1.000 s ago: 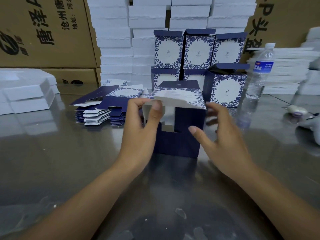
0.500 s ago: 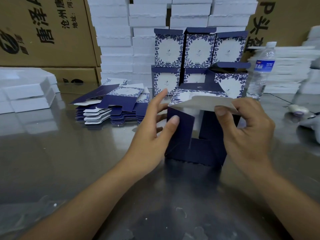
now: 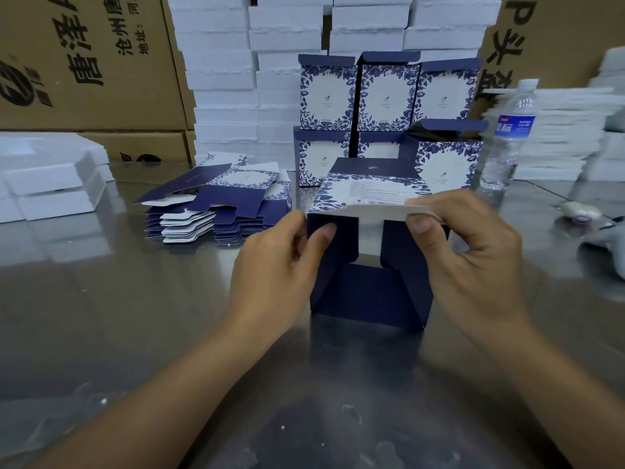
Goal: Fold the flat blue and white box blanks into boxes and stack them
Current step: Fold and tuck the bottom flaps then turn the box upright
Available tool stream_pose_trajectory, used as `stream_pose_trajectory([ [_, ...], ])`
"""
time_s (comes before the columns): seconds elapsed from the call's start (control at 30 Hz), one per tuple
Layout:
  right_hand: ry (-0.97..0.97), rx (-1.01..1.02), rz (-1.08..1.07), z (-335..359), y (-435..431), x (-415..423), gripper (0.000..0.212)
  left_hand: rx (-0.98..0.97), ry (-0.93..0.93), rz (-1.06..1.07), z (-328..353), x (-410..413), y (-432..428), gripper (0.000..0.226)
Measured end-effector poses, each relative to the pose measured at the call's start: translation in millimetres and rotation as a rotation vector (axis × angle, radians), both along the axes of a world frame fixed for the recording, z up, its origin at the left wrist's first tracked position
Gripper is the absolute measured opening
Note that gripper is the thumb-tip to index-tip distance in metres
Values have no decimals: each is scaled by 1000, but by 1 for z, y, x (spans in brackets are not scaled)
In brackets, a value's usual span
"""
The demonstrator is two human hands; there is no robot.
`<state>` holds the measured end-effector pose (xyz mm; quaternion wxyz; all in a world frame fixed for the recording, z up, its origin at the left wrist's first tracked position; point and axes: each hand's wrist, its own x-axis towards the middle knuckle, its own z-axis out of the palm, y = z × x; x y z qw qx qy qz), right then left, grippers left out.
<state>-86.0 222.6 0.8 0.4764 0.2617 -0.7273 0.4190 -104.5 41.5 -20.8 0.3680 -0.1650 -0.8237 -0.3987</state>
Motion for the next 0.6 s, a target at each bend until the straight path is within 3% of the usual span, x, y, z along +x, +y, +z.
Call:
stream_pose_trajectory([
  [0.13,-76,29,82,1,-1,2,24,20,-9,20,2,1,-2,44],
  [0.37,-96,-14,77,0,0,-1,27,-112,30,15,6,3,-4,36],
  [0.6,-98,-22,73,-1,1,-1,30,-89,30,-4,4,1,-4,40],
])
